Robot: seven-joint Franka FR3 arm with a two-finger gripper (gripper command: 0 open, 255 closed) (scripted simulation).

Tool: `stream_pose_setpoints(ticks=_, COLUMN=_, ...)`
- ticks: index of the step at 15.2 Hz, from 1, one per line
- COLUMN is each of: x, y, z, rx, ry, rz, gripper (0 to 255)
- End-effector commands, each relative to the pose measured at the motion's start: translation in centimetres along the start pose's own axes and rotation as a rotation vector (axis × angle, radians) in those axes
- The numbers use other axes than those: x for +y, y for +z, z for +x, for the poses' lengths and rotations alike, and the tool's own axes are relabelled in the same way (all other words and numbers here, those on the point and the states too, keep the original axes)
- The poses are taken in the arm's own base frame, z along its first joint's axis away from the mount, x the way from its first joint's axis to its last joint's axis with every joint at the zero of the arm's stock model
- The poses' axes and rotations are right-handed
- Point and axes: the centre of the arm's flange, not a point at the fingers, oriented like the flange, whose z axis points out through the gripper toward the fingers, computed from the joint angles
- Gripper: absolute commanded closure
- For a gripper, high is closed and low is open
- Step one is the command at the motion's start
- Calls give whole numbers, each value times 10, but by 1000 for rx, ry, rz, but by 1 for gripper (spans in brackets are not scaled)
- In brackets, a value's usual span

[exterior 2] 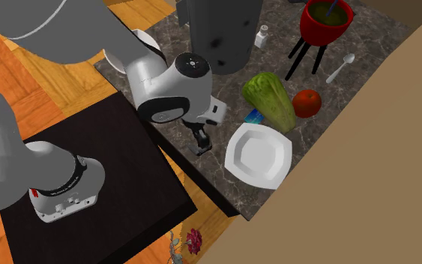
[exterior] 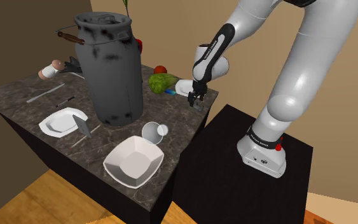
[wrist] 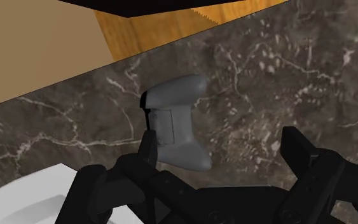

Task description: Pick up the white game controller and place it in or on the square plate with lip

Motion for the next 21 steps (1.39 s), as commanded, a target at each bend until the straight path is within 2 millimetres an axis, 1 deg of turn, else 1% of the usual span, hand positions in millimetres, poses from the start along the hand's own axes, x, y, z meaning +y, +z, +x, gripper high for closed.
stream_pose_setpoints(ticks=1, x=-1, y=11, z=2, rx=1, ry=0, rz=0, gripper=0)
stream_pose_setpoints(ticks=5, x=-1, y=30, z=2, rx=1, ry=0, rz=0, gripper=0)
stream_pose_setpoints(ticks=12, x=-1, y=30, z=2, rx=1, ry=0, rz=0, gripper=0)
stream_pose_setpoints(ticks=13, x=-1, y=30, z=2, rx=1, ry=0, rz=0, gripper=255)
stream_pose_setpoints(ticks=21, x=-1, y=30, z=2, rx=1, ry=0, rz=0, gripper=255)
